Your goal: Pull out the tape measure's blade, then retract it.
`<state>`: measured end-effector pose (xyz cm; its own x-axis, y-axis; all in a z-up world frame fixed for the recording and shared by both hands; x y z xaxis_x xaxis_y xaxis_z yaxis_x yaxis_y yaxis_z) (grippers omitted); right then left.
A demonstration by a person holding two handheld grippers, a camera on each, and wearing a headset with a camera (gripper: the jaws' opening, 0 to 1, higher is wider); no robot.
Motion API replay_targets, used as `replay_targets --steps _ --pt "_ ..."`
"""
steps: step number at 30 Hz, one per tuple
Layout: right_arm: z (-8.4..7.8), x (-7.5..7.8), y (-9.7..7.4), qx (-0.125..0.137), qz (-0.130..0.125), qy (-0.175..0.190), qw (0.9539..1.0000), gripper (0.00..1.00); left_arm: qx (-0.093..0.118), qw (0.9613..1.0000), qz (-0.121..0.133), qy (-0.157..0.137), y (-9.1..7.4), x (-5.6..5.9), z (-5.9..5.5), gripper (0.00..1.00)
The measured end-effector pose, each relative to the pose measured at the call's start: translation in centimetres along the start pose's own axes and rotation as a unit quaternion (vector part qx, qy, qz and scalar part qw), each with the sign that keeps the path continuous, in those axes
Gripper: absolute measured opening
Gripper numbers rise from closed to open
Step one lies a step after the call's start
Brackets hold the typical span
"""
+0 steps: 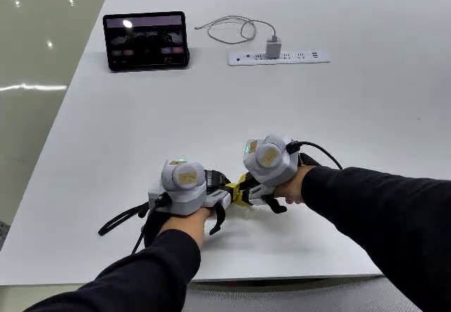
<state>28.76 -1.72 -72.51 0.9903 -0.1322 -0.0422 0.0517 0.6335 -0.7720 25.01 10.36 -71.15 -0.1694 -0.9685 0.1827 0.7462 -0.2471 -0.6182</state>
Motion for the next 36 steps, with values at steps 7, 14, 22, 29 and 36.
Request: replay_targets --steps 7,14,22,29,36 --pt "-0.1 0.0 0.0 0.003 -0.009 -0.002 1.0 0.12 0.001 1.0 -0.001 0.001 0.0 0.0 0.0 0.64" --pt "-0.2 -0.1 0.0 0.006 -0.036 -0.006 0.9993 0.17 0.006 0.9999 -0.009 0.002 0.0 0.0 -0.1 0.65" --pt "-1.0 0.1 -0.7 0.014 -0.048 0.021 0.9985 0.34 -0.011 0.9995 -0.025 0.017 0.0 -0.2 0.2 0.65" --pt "-1.6 0.2 -2.6 0.026 -0.056 0.039 0.9973 0.41 -0.022 0.9984 -0.038 0.034 -0.2 -0.3 0.6 0.64" --pt "-3.3 0.8 -5.2 0.049 -0.077 0.075 0.993 0.48 -0.004 0.9961 -0.054 0.07 -0.9 -0.3 2.0 0.61"
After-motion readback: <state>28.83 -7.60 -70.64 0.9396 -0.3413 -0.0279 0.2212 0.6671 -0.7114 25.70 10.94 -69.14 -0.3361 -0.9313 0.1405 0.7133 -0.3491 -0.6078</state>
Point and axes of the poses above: the centre of the closed fingertips' face, and the gripper's own axes: y roughly forward along the fingers, x roughly to its right, z roughly out of its top, the point moved 9 cm from there along -y, roughly backward along the fingers, and after that the axes turned 1 degree about x, right-handed, at the moved point
